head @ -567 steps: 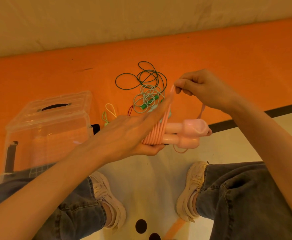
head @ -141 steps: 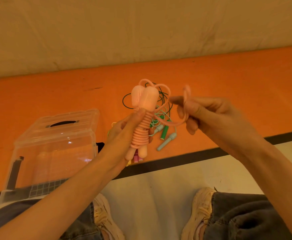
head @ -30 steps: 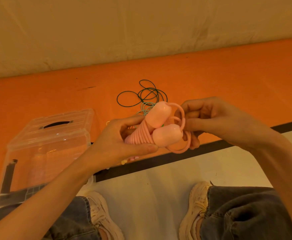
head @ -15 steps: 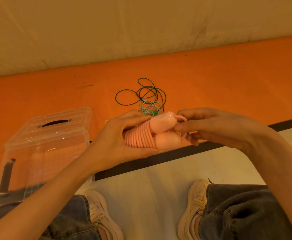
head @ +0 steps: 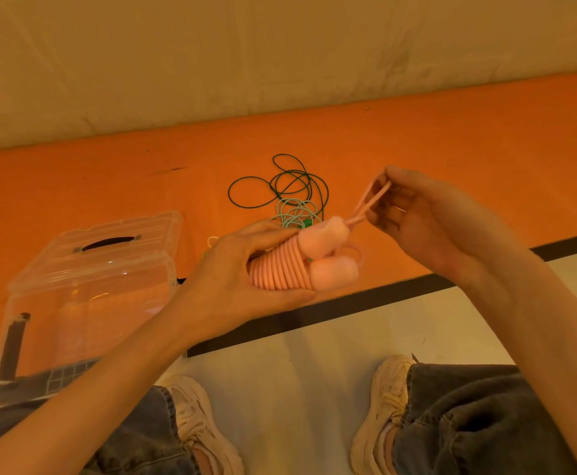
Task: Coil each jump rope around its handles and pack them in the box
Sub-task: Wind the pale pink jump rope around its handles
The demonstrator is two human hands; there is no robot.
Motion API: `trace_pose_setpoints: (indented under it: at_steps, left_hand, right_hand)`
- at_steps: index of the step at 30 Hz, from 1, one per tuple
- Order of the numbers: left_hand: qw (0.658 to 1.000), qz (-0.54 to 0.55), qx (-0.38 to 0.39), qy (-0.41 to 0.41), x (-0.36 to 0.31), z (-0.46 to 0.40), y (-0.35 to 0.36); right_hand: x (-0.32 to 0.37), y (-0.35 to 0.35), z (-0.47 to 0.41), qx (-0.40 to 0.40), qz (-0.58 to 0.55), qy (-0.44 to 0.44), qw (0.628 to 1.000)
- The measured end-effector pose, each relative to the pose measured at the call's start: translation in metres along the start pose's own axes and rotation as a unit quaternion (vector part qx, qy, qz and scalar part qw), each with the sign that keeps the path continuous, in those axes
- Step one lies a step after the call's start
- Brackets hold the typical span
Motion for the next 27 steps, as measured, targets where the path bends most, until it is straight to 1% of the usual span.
trace_pose_setpoints:
  at_steps: [3,6,8,10,11,12,13,15,17,20,22,25,27]
  left_hand:
    - [0.999,0.042,-0.004,-0.015,-0.001,0.0,-0.001]
    - [0.997,0.074,-0.009,-0.025,-0.004,-0.001,-0.001]
    - [0.997,0.078,-0.02,-0.024,-0.006,-0.002,-0.003]
    - [0.998,0.046,-0.033,-0.018,-0.008,-0.002,-0.006]
    - [0.999,0.019,-0.041,-0.011,-0.008,0.0,-0.007]
    - [0.999,-0.011,-0.048,0.001,-0.008,0.002,-0.007]
    - [0.998,-0.035,-0.052,0.012,-0.008,0.004,-0.007]
    - [0.996,-0.066,-0.049,0.02,-0.007,0.007,-0.006]
    - [0.995,-0.091,-0.044,0.025,-0.005,0.008,-0.005]
    - [0.991,-0.12,-0.046,0.029,-0.006,0.009,-0.002]
    - [0.987,-0.147,-0.053,0.034,-0.006,0.009,-0.001]
    - [0.984,-0.165,-0.065,0.025,-0.004,0.009,0.0]
    - [0.977,-0.2,-0.069,0.036,-0.004,0.009,0.001]
  right_hand:
    - [0.006,-0.005,0.0,-0.033,-0.001,-0.04,0.999]
    - [0.016,-0.009,0.002,-0.056,-0.037,-0.058,0.996]
    - [0.022,-0.01,0.004,-0.051,-0.077,-0.067,0.993]
    - [0.022,-0.009,0.004,-0.02,-0.1,-0.044,0.994]
    - [0.019,-0.007,0.003,-0.001,-0.085,-0.02,0.996]
    - [0.016,-0.004,0.003,0.019,-0.045,0.006,0.999]
    - [0.013,-0.002,0.003,0.04,0.015,0.027,0.999]
    - [0.009,0.002,0.006,0.074,0.145,0.047,0.986]
    - [0.009,0.004,0.008,0.078,0.222,0.044,0.971]
    - [0.011,0.002,0.01,0.071,0.314,0.013,0.947]
    - [0.008,0.005,0.012,0.082,0.353,-0.011,0.932]
    - [0.004,0.009,0.011,0.076,0.357,-0.029,0.931]
    - [0.003,0.008,0.009,0.068,0.393,-0.036,0.916]
Point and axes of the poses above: each hand's wrist, its own z-axis away from the middle knuckle, its own y-axis out of the palm, x = y × z, the point moved 4 cm from there along -z, towards the middle knuckle, and after that the axes turned 10 degrees about -z, right-handed, at the moved point
